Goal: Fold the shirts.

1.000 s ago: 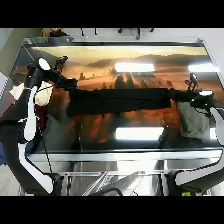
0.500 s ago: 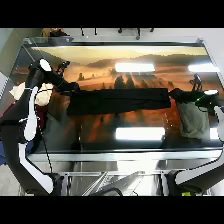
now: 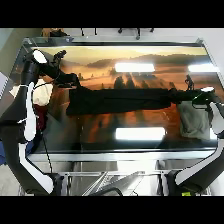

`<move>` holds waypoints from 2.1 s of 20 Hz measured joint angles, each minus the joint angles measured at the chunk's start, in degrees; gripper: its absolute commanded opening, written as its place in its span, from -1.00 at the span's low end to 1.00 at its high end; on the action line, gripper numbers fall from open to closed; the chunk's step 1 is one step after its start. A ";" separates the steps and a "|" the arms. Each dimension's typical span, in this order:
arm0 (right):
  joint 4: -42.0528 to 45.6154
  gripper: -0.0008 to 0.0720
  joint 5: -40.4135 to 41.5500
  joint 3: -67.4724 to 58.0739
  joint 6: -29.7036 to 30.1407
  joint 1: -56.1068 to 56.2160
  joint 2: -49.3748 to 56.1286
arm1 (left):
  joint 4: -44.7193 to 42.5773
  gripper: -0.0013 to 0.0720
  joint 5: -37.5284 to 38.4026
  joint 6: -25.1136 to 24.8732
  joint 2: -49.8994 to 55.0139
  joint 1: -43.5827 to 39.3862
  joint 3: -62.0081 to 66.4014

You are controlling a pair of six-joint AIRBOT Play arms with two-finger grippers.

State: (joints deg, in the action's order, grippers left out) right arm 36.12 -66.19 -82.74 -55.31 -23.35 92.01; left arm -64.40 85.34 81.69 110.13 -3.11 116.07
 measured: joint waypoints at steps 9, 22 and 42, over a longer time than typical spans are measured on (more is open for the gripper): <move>-0.13 -0.92 -9.92 -9.77 -2.84 0.61 -0.68 | 5.40 -0.92 -8.28 -0.26 0.00 -10.03 -5.29; -15.74 -0.92 -20.98 -16.70 -6.88 1.05 -15.89 | 17.62 -0.92 -44.74 2.64 17.42 -38.40 -1.18; -9.62 -0.42 0.76 -16.59 -9.44 37.73 -8.76 | 18.03 -0.92 -8.76 -2.93 -28.70 -3.28 -0.37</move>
State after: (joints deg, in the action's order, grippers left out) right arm 26.50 -65.43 -99.33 -64.75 14.37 83.24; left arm -46.37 76.58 78.76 81.43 -6.39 115.70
